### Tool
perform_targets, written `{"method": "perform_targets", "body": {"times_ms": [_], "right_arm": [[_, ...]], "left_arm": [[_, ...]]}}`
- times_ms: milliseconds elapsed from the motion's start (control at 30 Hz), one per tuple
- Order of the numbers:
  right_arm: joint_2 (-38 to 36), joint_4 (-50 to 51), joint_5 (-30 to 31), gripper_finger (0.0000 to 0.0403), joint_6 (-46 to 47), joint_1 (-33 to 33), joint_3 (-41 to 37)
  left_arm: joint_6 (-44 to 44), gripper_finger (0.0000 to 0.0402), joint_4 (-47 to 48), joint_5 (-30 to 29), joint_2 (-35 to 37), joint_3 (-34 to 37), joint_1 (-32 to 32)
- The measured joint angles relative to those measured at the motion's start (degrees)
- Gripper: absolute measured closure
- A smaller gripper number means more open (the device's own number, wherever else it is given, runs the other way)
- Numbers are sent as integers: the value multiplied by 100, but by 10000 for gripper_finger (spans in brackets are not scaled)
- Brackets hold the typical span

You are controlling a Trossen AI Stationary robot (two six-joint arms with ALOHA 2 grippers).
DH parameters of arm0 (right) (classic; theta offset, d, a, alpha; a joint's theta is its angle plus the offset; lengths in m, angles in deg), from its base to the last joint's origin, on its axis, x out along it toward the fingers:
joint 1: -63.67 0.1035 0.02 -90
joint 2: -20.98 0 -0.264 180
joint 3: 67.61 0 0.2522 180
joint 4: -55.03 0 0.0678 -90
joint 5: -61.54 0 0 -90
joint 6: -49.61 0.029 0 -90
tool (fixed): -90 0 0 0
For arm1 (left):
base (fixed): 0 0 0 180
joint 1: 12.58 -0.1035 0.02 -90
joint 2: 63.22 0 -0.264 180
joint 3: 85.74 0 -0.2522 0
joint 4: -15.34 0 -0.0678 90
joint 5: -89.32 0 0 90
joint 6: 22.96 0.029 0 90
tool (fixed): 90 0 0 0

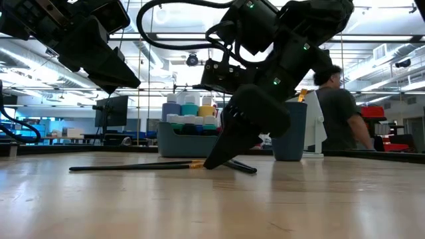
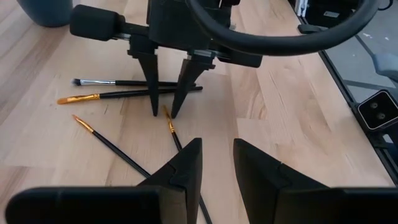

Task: Pick & Place Paint Supplies
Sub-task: Put the gold paint brush into the blue cup

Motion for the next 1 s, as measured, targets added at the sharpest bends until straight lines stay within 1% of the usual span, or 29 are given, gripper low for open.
{"method": "perform_targets", "body": {"times_ms": [167,200,400,533,667,733,867,1000], "right_arm": [[-21,84,-36,383,-61,-1,-3],[-24,89,-77,392,-141,-2,-4],[-326,402,-97,394,-506,15,-52],[-789,618,-97,399,-738,15,-31],[-1200,1067,-84,401,-1026,26,-33],[-1471,1340,94,401,-1225,49,-26],[-2011,2141,799,402,-1672,137,-28],[-2613,2807,1550,402,-2254,239,-24]], "left_arm": [[0,301,2,-2,0,0,0],[0,301,0,-2,0,0,0],[1,301,0,-3,0,0,0],[2,301,-15,-4,0,0,0],[2,301,-55,-53,0,0,0],[4,301,-50,-129,0,0,0],[47,301,-80,-292,0,0,-2],[361,301,-282,-389,0,2,-4]]}}
